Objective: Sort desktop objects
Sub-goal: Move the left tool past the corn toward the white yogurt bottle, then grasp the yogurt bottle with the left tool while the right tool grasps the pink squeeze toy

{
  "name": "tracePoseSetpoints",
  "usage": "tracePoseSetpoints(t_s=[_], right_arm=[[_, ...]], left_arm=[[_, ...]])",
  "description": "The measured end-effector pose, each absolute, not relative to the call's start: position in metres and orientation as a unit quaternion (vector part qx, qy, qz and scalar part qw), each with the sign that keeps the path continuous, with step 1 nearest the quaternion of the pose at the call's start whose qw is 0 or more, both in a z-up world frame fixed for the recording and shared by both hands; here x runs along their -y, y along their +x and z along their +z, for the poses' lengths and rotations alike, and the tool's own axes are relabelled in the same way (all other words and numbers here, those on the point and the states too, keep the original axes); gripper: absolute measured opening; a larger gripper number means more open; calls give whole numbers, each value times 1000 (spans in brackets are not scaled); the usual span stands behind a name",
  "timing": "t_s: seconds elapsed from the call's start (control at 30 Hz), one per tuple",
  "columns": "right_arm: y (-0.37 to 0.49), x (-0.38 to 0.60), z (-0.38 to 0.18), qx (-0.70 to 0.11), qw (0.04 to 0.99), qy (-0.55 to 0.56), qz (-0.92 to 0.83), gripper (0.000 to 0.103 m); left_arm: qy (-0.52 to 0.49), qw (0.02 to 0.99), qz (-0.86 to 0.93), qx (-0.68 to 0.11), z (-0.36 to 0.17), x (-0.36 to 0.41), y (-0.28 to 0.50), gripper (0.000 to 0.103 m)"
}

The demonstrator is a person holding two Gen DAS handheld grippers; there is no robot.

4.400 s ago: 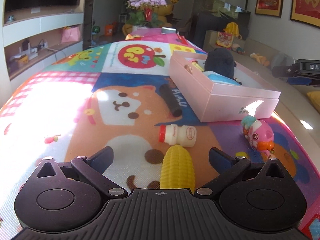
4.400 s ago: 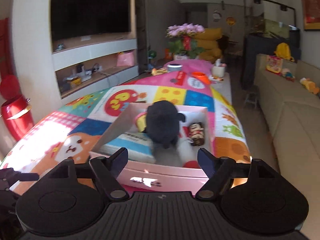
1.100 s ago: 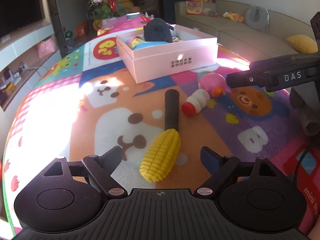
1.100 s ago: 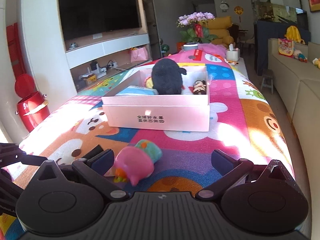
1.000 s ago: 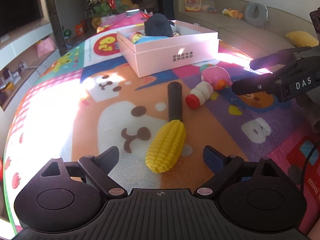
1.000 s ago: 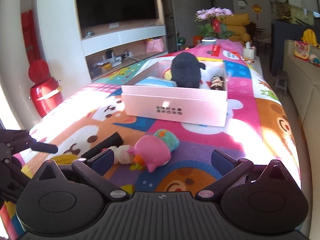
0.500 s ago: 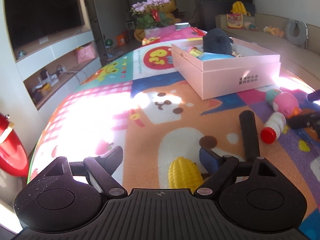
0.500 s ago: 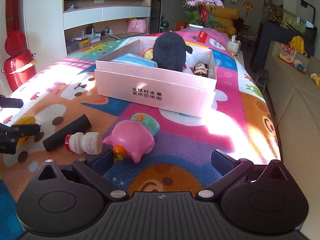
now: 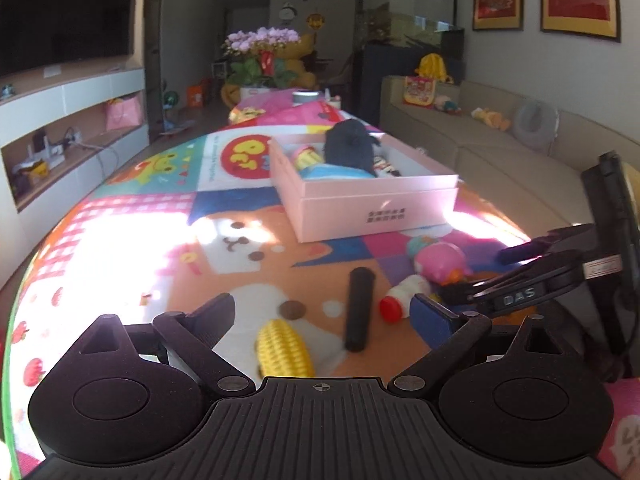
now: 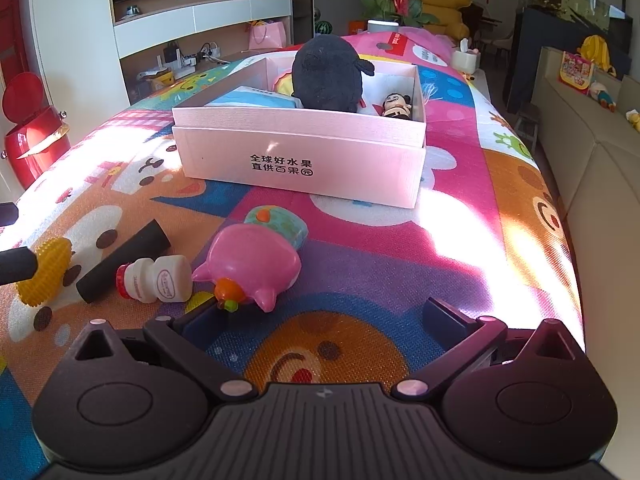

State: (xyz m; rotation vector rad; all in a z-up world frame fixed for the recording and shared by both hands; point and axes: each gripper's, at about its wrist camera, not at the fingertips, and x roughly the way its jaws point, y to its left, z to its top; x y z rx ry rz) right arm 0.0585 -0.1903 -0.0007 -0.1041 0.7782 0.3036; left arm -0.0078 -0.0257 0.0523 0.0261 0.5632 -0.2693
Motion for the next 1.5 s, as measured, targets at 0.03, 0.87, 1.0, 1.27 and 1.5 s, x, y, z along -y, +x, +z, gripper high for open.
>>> tracePoseSetpoints(t_s=[0.03, 0.87, 1.0, 1.27, 1.5], right_arm=[[58, 190, -1, -377, 912, -51, 149, 103], [42, 209, 0, -364, 926, -64, 80, 103], [40, 207, 1, -359, 927, -72, 76, 103], [39, 205, 1, -357, 928, -75, 73, 103], [38, 205, 0, -356, 928, -75, 73, 103]], left_arm=[[12, 950, -144, -278, 52, 36, -6, 98], [-47, 920, -112, -373, 25, 62, 41, 80], [-83, 907, -139, -389, 22, 71, 40, 80], [-93, 909, -127, -386, 21, 76, 62, 65], [22, 926, -104, -362, 15, 80, 58, 64]])
